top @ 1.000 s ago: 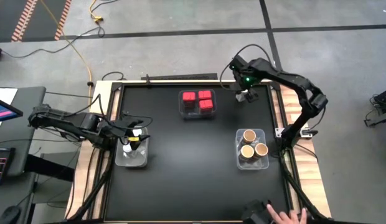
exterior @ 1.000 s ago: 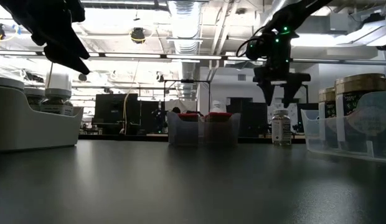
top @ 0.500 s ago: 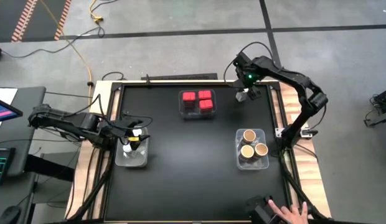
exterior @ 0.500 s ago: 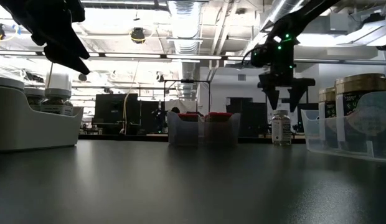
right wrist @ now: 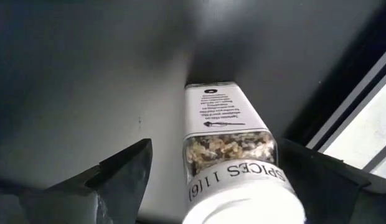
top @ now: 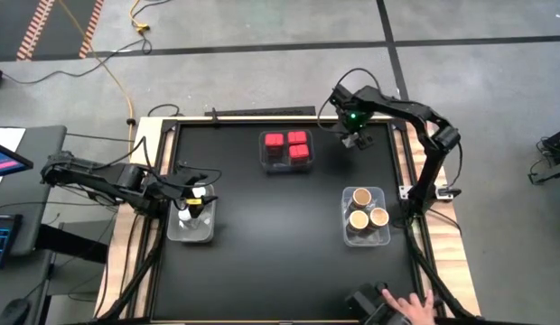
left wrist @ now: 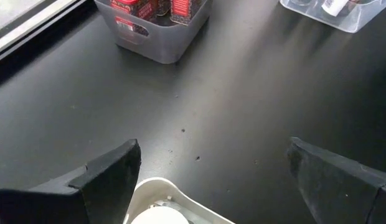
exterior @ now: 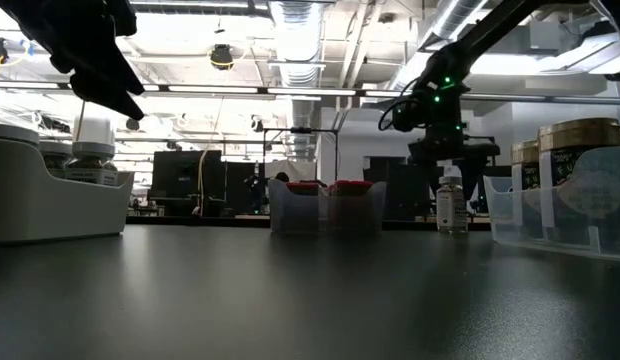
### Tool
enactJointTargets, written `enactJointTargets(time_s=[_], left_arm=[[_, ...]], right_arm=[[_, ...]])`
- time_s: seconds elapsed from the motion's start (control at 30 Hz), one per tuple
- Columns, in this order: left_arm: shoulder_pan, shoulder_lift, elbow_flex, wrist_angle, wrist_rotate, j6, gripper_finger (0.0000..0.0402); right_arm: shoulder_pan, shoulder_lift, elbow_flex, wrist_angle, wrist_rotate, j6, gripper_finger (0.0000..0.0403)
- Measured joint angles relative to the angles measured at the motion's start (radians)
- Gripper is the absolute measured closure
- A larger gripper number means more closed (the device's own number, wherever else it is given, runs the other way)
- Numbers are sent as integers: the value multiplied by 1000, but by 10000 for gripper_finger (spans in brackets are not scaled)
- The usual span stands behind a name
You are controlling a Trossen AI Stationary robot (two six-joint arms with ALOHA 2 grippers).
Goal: Sort spices by type
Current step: Put the white seasoning bottle into the white bin
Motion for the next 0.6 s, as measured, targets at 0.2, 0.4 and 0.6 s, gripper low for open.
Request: enactJointTargets(time_s=[0.2, 0.4, 0.6], left_arm=[[0, 0, 0, 0, 0, 0, 17], [0, 0, 0, 0, 0, 0, 17], [0, 0, 0, 0, 0, 0, 17]], right_arm=[[-1, 3, 0, 7, 22, 1, 56], [-1, 3, 0, 0, 22, 10, 107], [-1, 3, 0, 0, 22, 89, 144]])
